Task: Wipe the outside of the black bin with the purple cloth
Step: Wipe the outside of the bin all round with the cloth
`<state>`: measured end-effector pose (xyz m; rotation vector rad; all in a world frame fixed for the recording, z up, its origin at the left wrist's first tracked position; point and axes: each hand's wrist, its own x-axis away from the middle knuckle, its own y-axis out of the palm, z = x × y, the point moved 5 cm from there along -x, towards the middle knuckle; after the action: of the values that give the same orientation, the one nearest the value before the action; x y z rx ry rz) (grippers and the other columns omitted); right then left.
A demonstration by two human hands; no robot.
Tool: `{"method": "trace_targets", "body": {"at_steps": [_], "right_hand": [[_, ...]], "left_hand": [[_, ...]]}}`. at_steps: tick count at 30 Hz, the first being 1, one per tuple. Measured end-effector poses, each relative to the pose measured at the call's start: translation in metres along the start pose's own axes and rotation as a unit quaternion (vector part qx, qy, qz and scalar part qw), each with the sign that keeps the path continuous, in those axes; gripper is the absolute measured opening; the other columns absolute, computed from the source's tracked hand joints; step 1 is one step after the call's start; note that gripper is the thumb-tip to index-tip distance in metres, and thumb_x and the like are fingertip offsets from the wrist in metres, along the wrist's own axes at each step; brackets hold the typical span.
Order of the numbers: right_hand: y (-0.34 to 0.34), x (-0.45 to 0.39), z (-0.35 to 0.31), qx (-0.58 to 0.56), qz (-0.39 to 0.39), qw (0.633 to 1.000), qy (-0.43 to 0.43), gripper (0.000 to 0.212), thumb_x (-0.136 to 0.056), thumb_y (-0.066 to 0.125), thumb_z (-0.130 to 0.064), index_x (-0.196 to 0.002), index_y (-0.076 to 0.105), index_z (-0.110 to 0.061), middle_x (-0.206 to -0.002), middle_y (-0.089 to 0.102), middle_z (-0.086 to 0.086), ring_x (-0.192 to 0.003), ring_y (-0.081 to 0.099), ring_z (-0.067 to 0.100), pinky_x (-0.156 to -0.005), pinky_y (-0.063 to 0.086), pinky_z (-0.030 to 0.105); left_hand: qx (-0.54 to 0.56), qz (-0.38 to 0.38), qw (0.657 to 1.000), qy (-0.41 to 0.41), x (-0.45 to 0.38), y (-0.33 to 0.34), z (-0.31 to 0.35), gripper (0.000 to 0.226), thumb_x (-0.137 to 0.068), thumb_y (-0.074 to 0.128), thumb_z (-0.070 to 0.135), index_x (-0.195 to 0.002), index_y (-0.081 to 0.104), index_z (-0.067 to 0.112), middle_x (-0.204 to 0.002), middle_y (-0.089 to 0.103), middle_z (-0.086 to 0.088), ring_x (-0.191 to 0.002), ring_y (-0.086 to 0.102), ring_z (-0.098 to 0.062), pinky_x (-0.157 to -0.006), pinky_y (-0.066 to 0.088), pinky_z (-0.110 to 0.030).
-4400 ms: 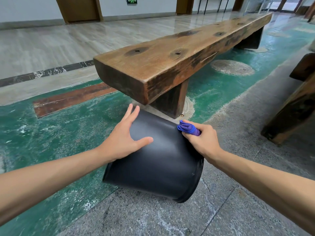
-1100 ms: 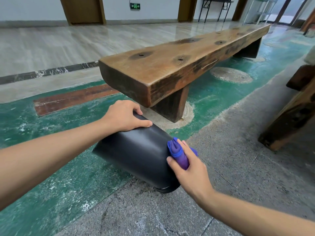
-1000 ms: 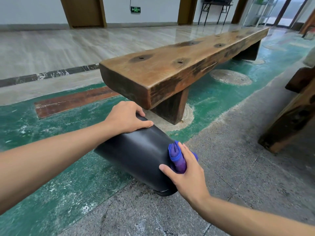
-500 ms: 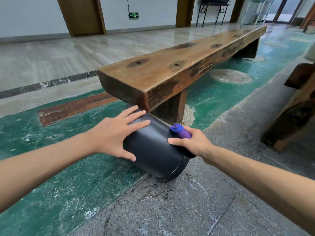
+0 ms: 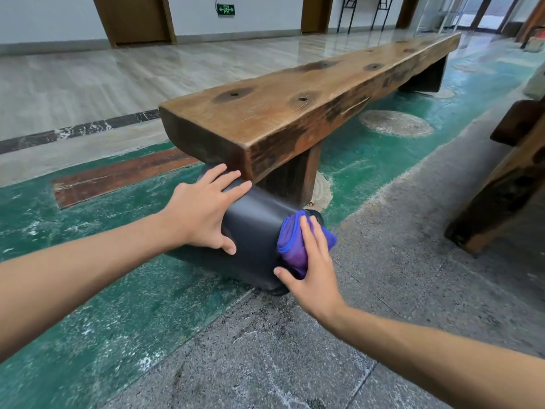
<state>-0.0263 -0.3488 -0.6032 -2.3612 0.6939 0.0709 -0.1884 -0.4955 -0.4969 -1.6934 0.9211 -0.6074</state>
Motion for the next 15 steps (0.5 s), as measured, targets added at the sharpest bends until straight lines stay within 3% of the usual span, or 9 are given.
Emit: {"method": "trace_targets", "body": {"at_steps": [4,7,9,11,15], "right_hand": [[-0.008,-0.015,0.002,-0.016,0.029,0.999,0.033,0.105,-0.076,0.088,-0.019,-0.16,0.025,-0.027,-0.168,0.019,-0.01,-0.151,0.016,0.0,-0.124,0.015,0.03],[-0.017,-0.028,0.001,-0.022,0.007,0.999,0.041,0.106,-0.069,0.091,-0.013,-0.158,0.034,-0.024,-0.162,0.03,-0.007,-0.148,0.026,0.002,-0.115,0.009,0.004],[-0.022,-0.033,-0.001,-0.011,-0.005,0.999,0.034,0.106,-0.066,0.091,-0.013,-0.157,0.037,-0.021,-0.16,0.033,-0.007,-0.144,0.027,-0.001,-0.108,0.005,-0.005],[-0.025,-0.039,-0.003,0.002,-0.026,0.999,0.024,0.106,-0.065,0.092,-0.013,-0.156,0.038,-0.019,-0.16,0.035,-0.008,-0.146,0.03,0.003,-0.109,0.007,-0.002],[-0.03,-0.05,-0.006,-0.009,-0.073,0.997,0.036,0.101,-0.065,0.089,-0.009,-0.155,0.041,-0.018,-0.16,0.038,-0.007,-0.147,0.032,0.005,-0.115,0.015,0.011]], "left_hand": [[0.016,0.007,1.0,-0.01,-0.004,-0.004,0.005,0.131,-0.048,0.069,0.085,-0.157,0.016,0.036,-0.166,0.018,0.008,-0.153,0.011,-0.02,-0.084,0.055,-0.047],[0.044,0.015,0.999,-0.014,-0.001,-0.01,0.006,0.126,-0.046,0.073,0.082,-0.154,0.029,0.035,-0.165,0.019,0.006,-0.148,0.02,-0.023,-0.08,0.055,-0.046],[0.066,0.012,0.997,-0.023,0.002,-0.013,0.003,0.125,-0.042,0.073,0.083,-0.151,0.037,0.035,-0.165,0.017,0.006,-0.143,0.026,-0.024,-0.08,0.053,-0.047],[0.085,0.003,0.996,-0.032,0.005,-0.014,-0.001,0.124,-0.039,0.071,0.088,-0.148,0.043,0.036,-0.164,0.02,0.008,-0.139,0.031,-0.024,-0.082,0.052,-0.047],[0.102,0.003,0.994,-0.033,0.011,-0.019,-0.004,0.113,-0.041,0.063,0.094,-0.139,0.054,0.039,-0.148,0.045,0.017,-0.127,0.041,-0.021,-0.08,0.052,-0.045]]}}
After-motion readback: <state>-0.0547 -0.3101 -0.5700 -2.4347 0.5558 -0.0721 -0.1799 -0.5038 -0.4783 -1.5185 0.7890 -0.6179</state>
